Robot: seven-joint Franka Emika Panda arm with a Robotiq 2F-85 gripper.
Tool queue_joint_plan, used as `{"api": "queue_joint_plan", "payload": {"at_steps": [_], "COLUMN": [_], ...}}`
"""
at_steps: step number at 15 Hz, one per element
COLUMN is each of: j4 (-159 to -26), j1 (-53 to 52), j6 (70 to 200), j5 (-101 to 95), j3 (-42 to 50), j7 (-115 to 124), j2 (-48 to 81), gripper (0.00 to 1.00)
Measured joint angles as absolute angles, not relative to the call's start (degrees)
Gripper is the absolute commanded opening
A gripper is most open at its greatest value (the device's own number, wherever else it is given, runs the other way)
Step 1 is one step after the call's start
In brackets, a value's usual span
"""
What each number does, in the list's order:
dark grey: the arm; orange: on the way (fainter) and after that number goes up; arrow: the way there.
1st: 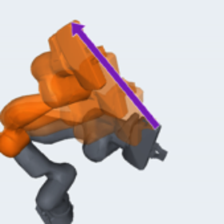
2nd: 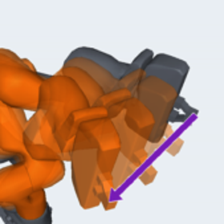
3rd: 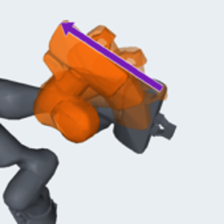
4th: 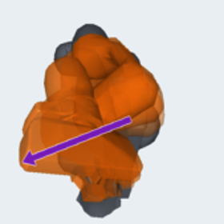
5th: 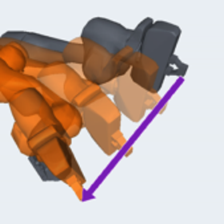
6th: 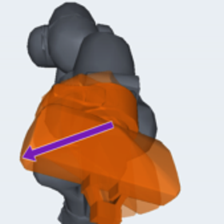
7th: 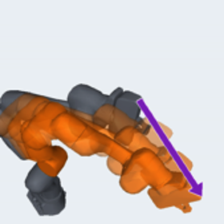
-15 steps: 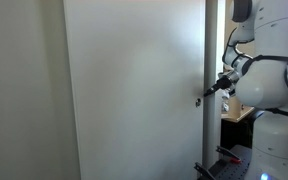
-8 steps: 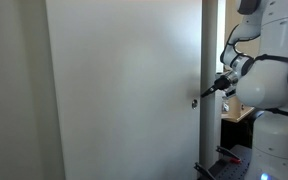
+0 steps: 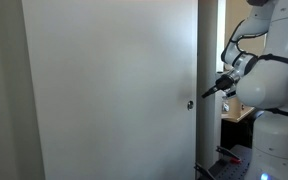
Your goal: Slide the wardrobe door open
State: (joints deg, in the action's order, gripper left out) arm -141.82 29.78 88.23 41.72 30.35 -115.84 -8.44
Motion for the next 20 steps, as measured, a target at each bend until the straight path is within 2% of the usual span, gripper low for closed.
{"api": "queue_joint_plan", "payload": {"at_steps": [10,20], "j4": [-143.11,-148.35], "j1": [29.39,25.42], "j6": [88.84,95.01], "j5": [45.60,52.60], "j3": [31.46,25.50], "j7": [-115.83,-115.83], "j2": [-11.27,-12.31], "gripper": [1.00,1.00]}}
